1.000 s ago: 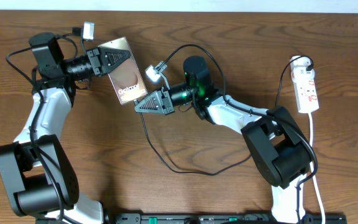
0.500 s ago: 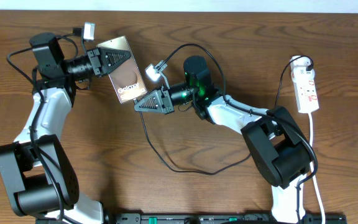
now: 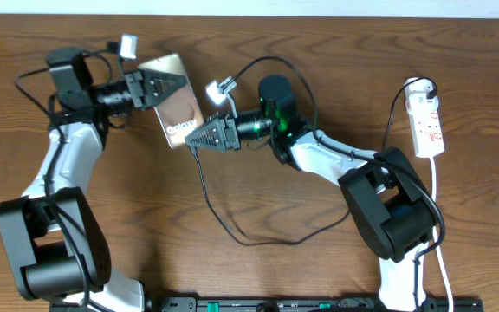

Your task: Plug charger to phone and switch on socket

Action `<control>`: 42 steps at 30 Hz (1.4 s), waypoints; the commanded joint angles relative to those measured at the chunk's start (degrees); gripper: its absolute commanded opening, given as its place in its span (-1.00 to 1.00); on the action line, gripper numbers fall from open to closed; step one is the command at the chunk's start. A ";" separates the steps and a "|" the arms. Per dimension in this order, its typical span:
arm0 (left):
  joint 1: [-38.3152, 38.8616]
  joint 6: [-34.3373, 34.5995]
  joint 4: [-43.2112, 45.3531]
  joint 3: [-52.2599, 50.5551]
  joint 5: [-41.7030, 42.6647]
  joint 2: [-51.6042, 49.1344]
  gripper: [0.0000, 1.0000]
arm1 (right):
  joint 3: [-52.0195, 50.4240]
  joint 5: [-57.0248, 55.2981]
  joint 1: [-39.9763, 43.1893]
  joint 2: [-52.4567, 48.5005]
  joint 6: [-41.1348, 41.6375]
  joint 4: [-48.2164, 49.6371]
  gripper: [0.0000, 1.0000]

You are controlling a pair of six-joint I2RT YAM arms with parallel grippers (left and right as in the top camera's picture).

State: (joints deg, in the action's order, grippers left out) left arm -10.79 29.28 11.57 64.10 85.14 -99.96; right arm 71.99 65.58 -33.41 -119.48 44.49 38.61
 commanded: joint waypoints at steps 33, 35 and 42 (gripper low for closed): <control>-11.04 -9.29 -19.39 -0.13 -8.61 0.94 -0.85 | 1.49 -1.81 0.85 1.01 -0.85 -0.48 0.99; -11.58 -11.47 -25.16 -0.13 -14.10 0.94 -0.85 | 1.46 -1.81 0.85 1.01 -0.87 -0.94 0.99; -11.58 -12.74 -39.71 -0.13 -39.19 0.94 -0.85 | 1.40 -1.79 0.83 1.01 -1.31 -1.36 0.99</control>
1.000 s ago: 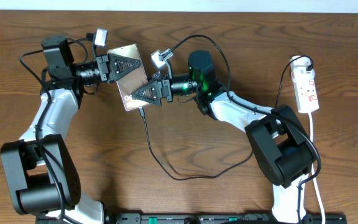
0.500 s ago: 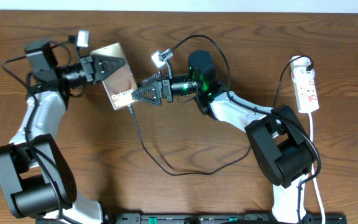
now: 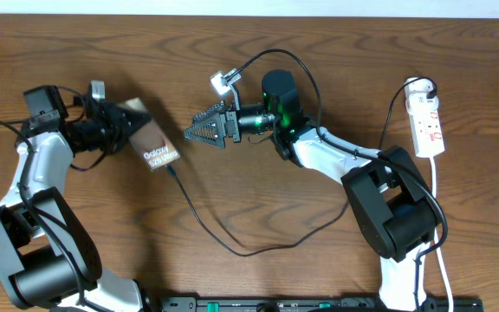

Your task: Plug charger to phone and switch on socket

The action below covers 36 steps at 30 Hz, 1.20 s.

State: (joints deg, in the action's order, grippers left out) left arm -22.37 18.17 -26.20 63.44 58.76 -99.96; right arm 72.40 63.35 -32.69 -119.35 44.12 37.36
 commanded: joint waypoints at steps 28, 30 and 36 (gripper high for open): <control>0.83 10.45 -7.82 -0.24 -39.43 -1.05 -0.85 | 0.98 0.42 -0.22 0.87 -1.53 -0.96 0.98; 0.96 10.43 -7.89 -0.66 -37.24 -2.21 -0.85 | 0.98 0.42 -0.44 0.87 -1.53 -0.96 0.98; 0.96 10.45 -7.63 -1.05 -34.12 -3.89 -0.85 | 0.98 0.42 -0.68 0.87 -1.55 -0.96 0.99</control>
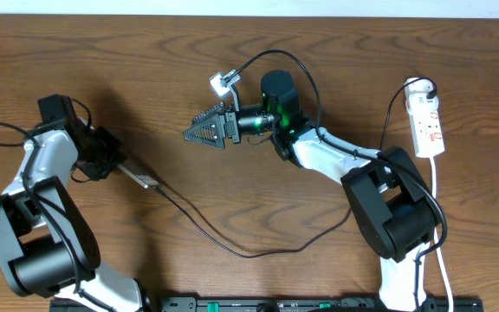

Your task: Plug charger to phone and switch on socket

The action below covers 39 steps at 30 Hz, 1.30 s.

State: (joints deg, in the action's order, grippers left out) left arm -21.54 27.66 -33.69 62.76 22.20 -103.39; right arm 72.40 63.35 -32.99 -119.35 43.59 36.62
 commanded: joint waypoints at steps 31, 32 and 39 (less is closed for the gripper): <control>0.13 0.94 3.34 -6.29 2.43 -0.48 -0.66 | 0.98 0.20 -0.92 0.87 -1.05 -0.22 0.99; 0.13 0.94 3.34 -6.29 2.43 -0.48 -0.66 | 0.98 0.20 -0.92 0.87 -1.05 -0.22 0.98; 0.13 0.94 3.32 -6.29 2.43 -0.48 -0.43 | 0.98 0.20 -0.92 0.87 -1.05 -0.26 0.98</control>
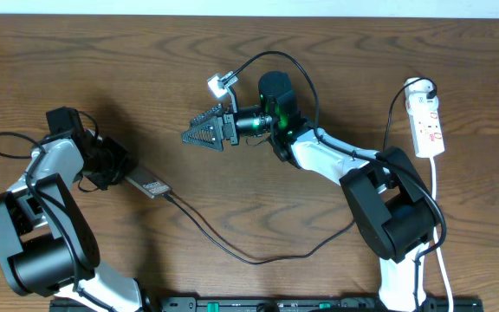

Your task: Plug charger to phone and switch on socket

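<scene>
The overhead view shows the phone (148, 185) tilted almost edge-on at the left, low over the table. My left gripper (118, 171) is shut on its upper-left end. The black charger cable (249, 256) is plugged into the phone's lower-right end and loops across the front of the table toward the right. My right gripper (186, 136) hovers mid-table, pointing left, holding nothing, and its fingers look open. The white socket strip (428, 124) lies at the far right with the charger's plug (418, 87) at its top end.
A white cord (437, 217) runs from the socket strip down the right edge. The right arm's body (388, 208) stands at the front right. The cable's loop lies on the wood between the two arms.
My left gripper has shifted the phone slightly to the right and down, and the phone is still seen edge-on. The cable loop followed. The right gripper has barely moved.
At first my left gripper held the phone flat at the back while my right gripper held the cable's end at the phone. Then the right gripper was off the cable, which stayed in the phone. The left arm has since carried the phone to the left front, tilted.
</scene>
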Action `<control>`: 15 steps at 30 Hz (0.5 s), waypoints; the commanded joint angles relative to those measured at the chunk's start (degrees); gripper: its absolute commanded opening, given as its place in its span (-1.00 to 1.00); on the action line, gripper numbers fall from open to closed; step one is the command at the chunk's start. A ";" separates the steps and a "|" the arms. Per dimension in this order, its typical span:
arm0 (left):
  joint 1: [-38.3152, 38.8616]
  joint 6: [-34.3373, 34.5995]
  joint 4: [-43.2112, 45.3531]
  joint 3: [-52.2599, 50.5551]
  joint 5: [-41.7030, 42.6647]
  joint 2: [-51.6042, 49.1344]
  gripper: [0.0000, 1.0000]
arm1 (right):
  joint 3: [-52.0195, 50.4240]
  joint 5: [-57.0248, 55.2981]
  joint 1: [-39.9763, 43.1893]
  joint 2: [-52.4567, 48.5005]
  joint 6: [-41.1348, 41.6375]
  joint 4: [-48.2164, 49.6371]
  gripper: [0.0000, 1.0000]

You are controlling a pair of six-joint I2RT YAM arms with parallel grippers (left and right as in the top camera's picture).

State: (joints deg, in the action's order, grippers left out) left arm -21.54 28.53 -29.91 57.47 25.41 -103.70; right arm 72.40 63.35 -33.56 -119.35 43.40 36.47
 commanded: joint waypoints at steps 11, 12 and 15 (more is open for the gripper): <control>0.13 0.07 -0.72 -1.01 -0.79 -0.17 -0.38 | 0.98 0.20 -0.42 0.87 -0.85 -0.26 0.99; 0.13 0.07 -0.72 -1.01 -0.79 -0.17 -0.38 | 0.98 0.22 -0.42 0.87 -0.85 -0.24 0.99; 0.13 0.07 -0.85 -1.01 -0.79 -0.17 -0.31 | 0.98 0.22 -0.42 0.87 -0.83 -0.26 0.98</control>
State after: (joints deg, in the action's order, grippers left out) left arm -21.54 28.56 -29.95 57.47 25.80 -103.61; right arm 72.40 63.35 -33.56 -119.35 43.40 36.23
